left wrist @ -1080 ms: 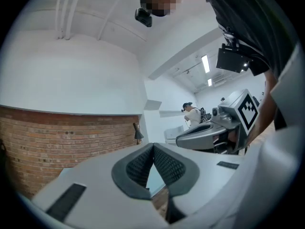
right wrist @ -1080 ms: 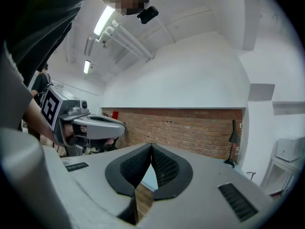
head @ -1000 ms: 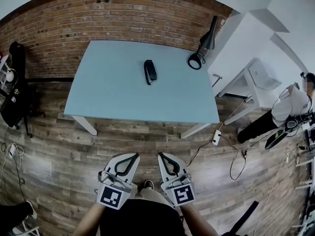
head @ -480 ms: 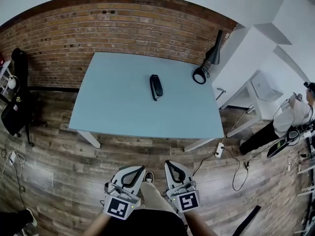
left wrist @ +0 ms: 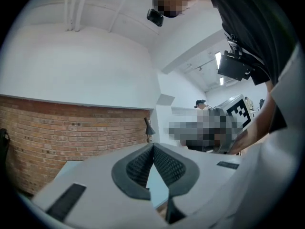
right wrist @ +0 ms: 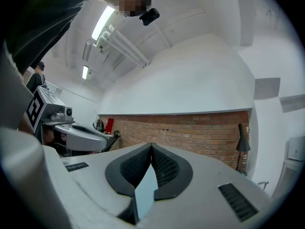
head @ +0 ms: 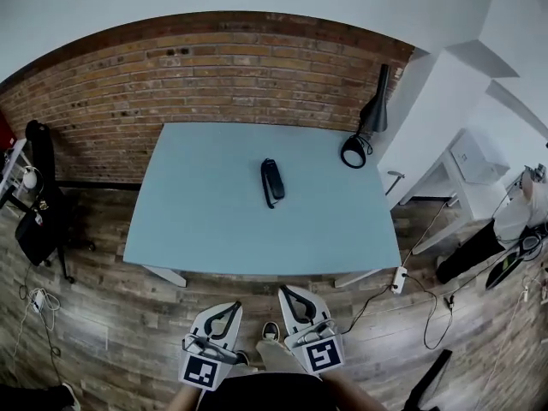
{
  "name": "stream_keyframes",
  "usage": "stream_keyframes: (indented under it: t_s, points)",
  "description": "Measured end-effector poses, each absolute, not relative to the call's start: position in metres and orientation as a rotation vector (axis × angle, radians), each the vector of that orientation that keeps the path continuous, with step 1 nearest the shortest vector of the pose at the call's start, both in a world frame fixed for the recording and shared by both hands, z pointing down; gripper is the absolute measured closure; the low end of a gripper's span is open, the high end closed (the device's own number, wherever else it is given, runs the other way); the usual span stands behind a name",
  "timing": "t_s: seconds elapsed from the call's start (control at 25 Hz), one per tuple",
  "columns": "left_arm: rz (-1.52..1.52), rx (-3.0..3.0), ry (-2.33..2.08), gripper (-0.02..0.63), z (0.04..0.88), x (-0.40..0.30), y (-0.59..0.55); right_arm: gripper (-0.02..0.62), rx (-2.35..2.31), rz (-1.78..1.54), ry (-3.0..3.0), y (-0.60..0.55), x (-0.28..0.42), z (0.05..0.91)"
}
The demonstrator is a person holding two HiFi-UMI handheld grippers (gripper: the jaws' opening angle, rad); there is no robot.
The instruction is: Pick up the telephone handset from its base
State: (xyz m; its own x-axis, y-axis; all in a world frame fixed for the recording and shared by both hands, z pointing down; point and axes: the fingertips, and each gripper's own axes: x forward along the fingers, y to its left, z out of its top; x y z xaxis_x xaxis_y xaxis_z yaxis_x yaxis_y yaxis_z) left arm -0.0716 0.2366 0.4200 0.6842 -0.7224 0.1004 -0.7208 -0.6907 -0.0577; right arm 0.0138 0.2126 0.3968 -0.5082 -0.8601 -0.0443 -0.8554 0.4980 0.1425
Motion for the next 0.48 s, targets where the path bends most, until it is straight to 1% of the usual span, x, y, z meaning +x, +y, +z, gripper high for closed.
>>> stream_keyframes:
  t_s: [0.16,0.24,0.48]
  points:
    - [-0.183,-2.901,1.284,0.580,0.419,-0.046,0.201,0.600,1.624,-0.126,-2.736,0.182,0.051,0.395]
    - [-0.147,-2.895,1.321,0.580,0.413,-0.034,0.184,0.600,1.680,-0.134,-2.766,0.163,0.070,0.390]
    - [-0.133,-2.881,1.345,0.580,0.410,-0.013,0.160,0.600,1.637,-0.043,-2.841,0.135,0.079,0.398]
